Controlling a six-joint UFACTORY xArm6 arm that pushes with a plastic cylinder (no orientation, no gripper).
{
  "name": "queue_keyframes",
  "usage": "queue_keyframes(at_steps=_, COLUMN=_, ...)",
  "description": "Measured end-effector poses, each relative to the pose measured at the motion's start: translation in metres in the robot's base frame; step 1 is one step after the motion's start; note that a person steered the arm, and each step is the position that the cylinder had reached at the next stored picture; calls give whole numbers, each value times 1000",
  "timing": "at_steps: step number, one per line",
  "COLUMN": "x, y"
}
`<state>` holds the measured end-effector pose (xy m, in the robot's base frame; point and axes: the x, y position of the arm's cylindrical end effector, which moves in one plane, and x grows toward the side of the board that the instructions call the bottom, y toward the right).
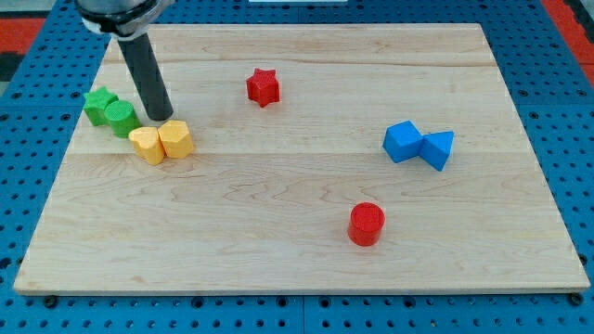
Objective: Push the red star towards the center
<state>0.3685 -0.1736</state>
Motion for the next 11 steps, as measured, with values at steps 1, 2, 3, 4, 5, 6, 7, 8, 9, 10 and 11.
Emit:
queue_keyframes(at_steps=1, x=-39, y=60)
queue_keyframes(at_steps=2, x=-64, y=120)
queue_keyframes(at_steps=3, x=-67, y=135)
queue_keyframes(at_steps=4, x=-67, y=168)
queue_keyframes(at_steps=5, x=-54, y=178)
queue_keyframes(at_steps=6, x=-41, y=163)
queue_keyframes(at_steps=7, x=-30, y=142)
queue_keyframes(at_steps=8, x=-6, y=127)
queue_keyframes(at_steps=9, x=19, y=120)
queue_keyframes(at_steps=10, x=46, y=125)
queue_keyframes(at_steps=11, x=69, y=137)
